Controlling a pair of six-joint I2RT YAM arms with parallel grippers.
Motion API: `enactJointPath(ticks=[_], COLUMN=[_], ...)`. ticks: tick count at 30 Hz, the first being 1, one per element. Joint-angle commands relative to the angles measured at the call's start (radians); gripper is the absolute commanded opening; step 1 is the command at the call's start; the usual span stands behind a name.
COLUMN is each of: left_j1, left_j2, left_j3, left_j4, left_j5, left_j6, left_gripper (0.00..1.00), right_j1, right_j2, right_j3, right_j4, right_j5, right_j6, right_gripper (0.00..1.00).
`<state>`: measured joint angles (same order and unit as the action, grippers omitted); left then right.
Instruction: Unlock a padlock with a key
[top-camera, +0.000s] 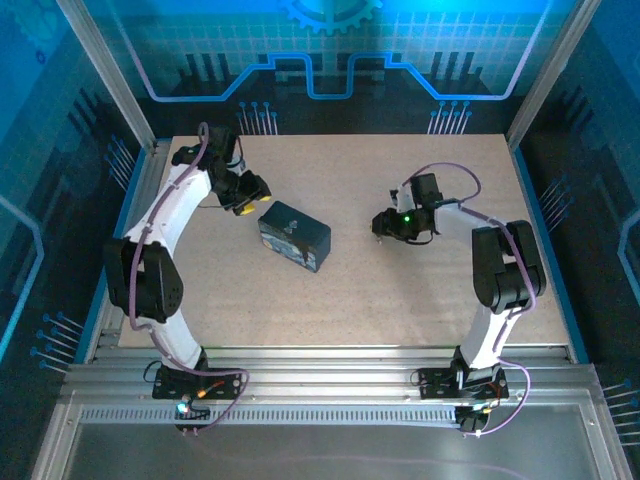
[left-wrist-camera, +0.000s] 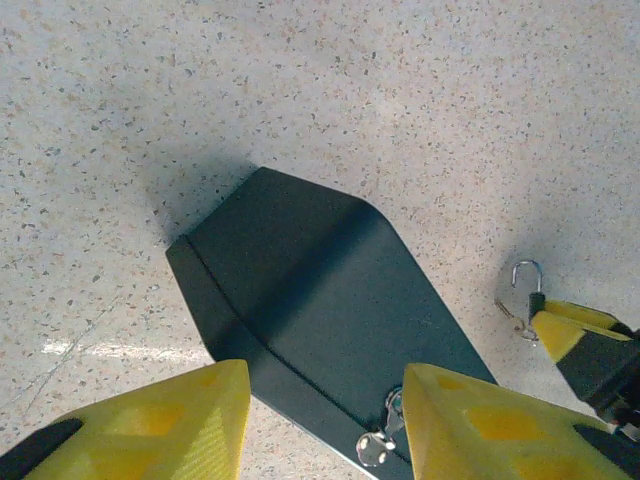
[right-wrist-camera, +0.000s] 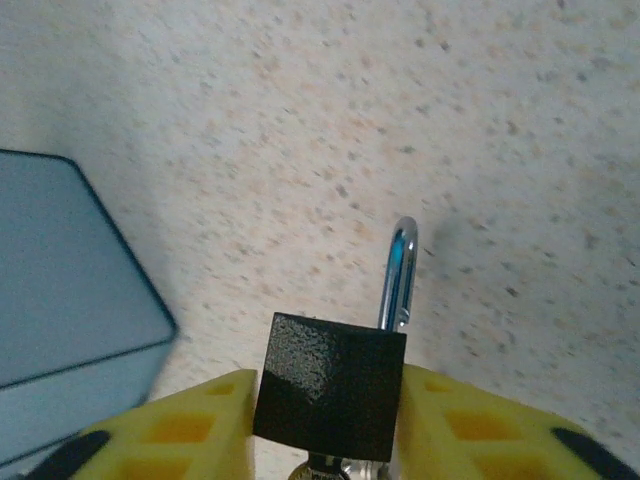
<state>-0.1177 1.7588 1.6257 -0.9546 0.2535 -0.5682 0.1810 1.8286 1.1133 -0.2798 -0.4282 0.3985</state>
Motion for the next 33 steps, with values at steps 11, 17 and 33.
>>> enactJointPath(ticks=[11, 17, 33], left_j1=[0.034, 0.038, 0.039], left_j2=[-0.062, -0.073, -0.09], left_j3=[0.001, -0.045, -0.032], left_j4=[-0.061, -0.025, -0.055], left_j5=[-0.016, 0.047, 0.031], left_j6=[0.05, 0.017, 0.034], left_gripper=[0.45, 0.45, 0.45], right_j1=[0.059, 0.265, 0.51], right_j2=[-0.133, -0.126, 0.082], right_j3=[0.139, 0.273, 0.436], right_j4=[-0.166, -0.258, -0.262], right_j5=[-0.114, -0.076, 0.269], right_j6=[-0.298, -0.458, -0.681], right_gripper=[0.87, 1.0, 1.0])
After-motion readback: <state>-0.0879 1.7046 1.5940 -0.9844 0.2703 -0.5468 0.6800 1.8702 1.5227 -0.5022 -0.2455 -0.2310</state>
